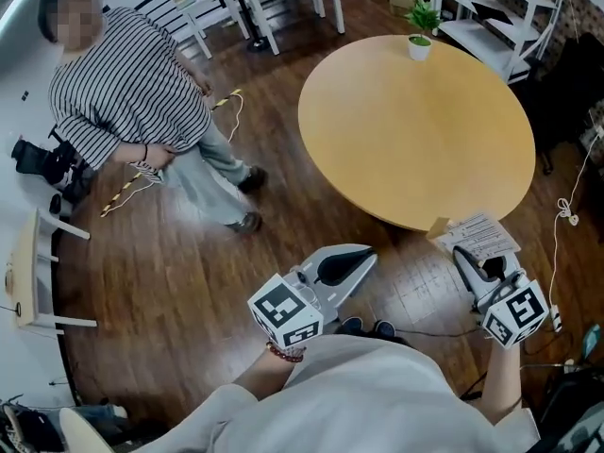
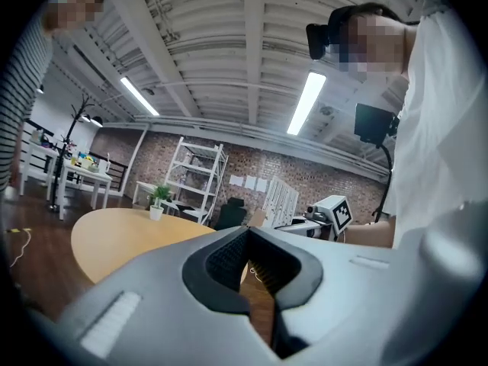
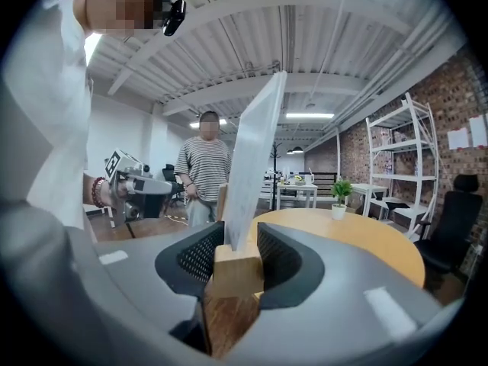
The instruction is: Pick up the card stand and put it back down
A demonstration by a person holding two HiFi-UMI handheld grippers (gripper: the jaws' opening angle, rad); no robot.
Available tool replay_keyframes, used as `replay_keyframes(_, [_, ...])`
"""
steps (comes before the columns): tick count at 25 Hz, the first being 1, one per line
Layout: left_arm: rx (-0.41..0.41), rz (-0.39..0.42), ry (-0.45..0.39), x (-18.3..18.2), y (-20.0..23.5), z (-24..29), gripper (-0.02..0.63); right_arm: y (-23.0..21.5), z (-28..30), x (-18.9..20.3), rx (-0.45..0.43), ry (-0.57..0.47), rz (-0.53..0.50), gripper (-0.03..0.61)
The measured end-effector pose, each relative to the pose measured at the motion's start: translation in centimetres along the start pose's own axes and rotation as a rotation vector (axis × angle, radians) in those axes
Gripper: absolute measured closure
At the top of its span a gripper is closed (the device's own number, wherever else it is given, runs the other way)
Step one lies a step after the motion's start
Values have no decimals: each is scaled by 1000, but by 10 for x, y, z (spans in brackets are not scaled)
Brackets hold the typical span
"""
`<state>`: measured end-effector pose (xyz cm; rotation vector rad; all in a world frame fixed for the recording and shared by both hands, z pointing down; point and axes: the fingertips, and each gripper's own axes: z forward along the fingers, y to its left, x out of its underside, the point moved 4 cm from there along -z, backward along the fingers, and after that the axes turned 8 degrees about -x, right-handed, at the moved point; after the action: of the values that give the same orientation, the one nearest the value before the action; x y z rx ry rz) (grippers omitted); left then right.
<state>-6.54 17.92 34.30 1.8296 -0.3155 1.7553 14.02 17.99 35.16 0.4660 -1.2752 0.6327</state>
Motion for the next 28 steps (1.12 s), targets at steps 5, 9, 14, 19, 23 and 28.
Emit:
replay_keyframes(5, [-14,-27,-33,-4,1,-15,620,4,0,-12,-19,10,-7,437])
replay_keyframes(9, [-54,-30,-12,-2,14,-26,620,0,17,7,-25,42,48,437])
replay_keyframes(14, [-104,73,64,7,45,-42,620,-14,52,24,23,78,92,437])
replay_keyframes(19, [-126,39,112,15,93,-32,620,-63,75,35,103,43,175,437])
replay_keyframes(23, [-145,60,129,19,128,19,620,-129,89,57,120,57,207,437])
replay_keyframes(28, [-216,134,172,6,162,112,620,-245,134,90,68,90,239,438])
